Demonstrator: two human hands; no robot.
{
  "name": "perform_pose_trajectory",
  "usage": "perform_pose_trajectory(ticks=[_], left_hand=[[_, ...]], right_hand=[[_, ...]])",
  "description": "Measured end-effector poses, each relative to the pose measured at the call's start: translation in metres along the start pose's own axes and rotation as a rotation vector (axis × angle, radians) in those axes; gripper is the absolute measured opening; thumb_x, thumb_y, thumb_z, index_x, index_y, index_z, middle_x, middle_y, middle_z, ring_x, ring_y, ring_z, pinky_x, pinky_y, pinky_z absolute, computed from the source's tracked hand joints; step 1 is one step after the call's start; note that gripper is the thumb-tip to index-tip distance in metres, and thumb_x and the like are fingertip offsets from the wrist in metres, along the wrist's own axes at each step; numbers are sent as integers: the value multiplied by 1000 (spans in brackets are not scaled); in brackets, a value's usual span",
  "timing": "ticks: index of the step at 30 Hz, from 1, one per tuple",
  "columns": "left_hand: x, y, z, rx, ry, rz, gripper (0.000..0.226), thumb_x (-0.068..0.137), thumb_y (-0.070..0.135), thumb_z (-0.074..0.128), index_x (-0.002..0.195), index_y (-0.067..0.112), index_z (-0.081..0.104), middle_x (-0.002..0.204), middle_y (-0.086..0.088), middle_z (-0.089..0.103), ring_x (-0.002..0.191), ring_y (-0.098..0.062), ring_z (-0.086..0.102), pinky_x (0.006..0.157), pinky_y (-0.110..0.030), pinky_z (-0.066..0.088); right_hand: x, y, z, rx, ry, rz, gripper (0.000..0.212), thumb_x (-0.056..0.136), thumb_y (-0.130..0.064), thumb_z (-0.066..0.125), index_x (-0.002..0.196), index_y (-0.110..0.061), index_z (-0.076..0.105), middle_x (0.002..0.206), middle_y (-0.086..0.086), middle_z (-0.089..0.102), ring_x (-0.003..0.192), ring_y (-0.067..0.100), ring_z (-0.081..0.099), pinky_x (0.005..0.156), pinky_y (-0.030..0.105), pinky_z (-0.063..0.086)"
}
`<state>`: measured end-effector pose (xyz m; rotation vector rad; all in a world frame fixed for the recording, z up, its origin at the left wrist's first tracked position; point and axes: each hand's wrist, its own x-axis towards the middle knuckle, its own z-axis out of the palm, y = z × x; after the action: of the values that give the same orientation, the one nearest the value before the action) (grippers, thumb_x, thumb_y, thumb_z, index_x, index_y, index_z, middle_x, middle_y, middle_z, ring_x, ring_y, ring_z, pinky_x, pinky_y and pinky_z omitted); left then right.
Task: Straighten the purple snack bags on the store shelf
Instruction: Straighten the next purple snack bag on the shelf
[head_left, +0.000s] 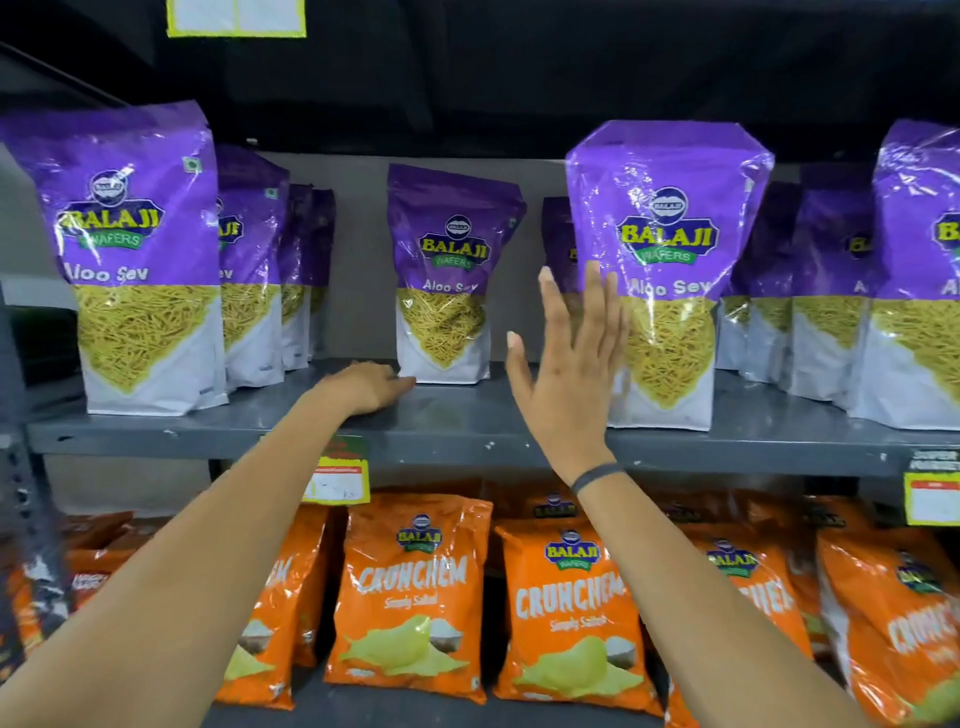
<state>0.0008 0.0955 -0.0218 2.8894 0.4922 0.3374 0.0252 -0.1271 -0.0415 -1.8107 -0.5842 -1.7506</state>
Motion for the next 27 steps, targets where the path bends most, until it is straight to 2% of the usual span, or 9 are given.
perform_pose_trajectory(ticks=[3,5,8,11,13,16,20,27], left_hand=[[4,-34,-9,6,39,3,62,97,49,31,138,6,48,150,-21,42,136,-36,41,113,-44,33],[7,-58,-12,-15,50,-7,60,98,47,30,138,6,47,149,-22,43,135,-37,43,113,-45,33],[11,-79,-8,-14,22,2,57,100,40,26,142,7,45,147,-21,44,135,-35,42,112,-42,34],[10,-80,-2,34,7,79,53,100,39,29,131,3,54,139,-24,52,128,-34,48,105,-37,36],[12,-79,0,45,5,100,54,100,41,31,130,5,56,142,-22,51,130,-33,48,106,-36,36],[17,-81,1,56,-20,103,56,98,44,30,136,11,54,148,-18,46,134,-32,45,110,-38,35],[20,-81,2,57,-16,110,56,97,44,29,137,12,53,148,-17,47,133,-32,46,110,-40,37],[21,-81,3,50,-28,111,56,98,42,26,136,12,54,146,-17,49,130,-33,48,108,-42,39]], right_hand=[[15,-27,35,78,-94,67,60,90,-36,55,145,-20,37,154,22,27,143,39,21,113,53,27],[27,-44,60,124,-225,158,66,87,-38,58,147,-21,34,155,21,23,142,42,19,108,57,33],[40,-65,100,80,-462,246,79,85,-48,62,150,-26,23,158,18,9,143,44,11,106,62,31],[44,-82,135,9,-589,320,99,75,-63,66,151,-31,12,159,17,0,142,47,13,103,68,31],[42,-89,152,-36,-641,378,111,68,-70,67,152,-34,3,159,17,-10,139,49,17,100,71,32],[37,-96,165,-131,-648,405,119,63,-71,70,151,-38,-4,158,16,-19,139,52,14,94,73,36],[34,-98,171,-191,-636,428,122,62,-63,77,150,-41,-5,158,15,-20,139,52,12,91,75,37],[28,-93,173,-234,-604,408,117,65,-54,80,150,-41,0,159,18,-7,123,43,38,84,60,50]])
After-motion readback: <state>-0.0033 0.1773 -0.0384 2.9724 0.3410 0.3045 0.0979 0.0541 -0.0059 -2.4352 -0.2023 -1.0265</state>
